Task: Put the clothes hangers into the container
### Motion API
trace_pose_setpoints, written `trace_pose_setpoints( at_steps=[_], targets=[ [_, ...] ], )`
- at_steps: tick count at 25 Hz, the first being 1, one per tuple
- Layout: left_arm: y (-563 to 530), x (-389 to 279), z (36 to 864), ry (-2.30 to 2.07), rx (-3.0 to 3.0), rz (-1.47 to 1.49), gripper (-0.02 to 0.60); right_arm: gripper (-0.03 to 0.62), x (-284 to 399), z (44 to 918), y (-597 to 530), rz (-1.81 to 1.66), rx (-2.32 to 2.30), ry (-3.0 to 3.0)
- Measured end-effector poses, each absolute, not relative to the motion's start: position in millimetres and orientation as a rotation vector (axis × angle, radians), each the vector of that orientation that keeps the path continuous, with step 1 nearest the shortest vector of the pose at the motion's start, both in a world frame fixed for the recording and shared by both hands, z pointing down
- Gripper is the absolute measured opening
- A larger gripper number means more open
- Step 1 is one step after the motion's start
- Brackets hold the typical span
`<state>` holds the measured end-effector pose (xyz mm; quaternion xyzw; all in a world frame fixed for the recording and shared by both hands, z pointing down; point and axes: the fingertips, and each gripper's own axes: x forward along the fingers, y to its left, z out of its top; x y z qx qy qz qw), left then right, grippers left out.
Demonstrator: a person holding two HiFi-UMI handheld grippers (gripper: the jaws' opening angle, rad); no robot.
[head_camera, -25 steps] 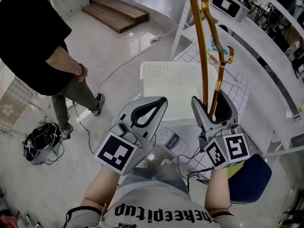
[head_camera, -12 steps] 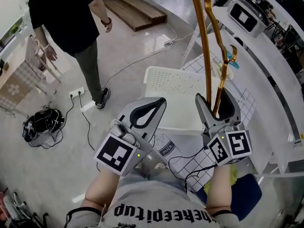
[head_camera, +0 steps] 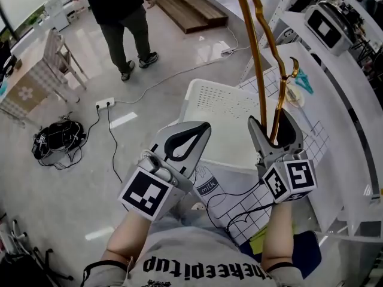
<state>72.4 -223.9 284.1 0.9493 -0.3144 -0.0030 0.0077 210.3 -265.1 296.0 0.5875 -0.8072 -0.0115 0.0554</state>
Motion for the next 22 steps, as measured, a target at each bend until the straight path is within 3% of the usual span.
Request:
trace_pose_setpoints(
  at_steps=[22],
  targets=[
    [-232,78,292,-1.071,2.929,0.042,0.014,0.354,220,356,-283,0.114,1.66,-2.424]
  ],
)
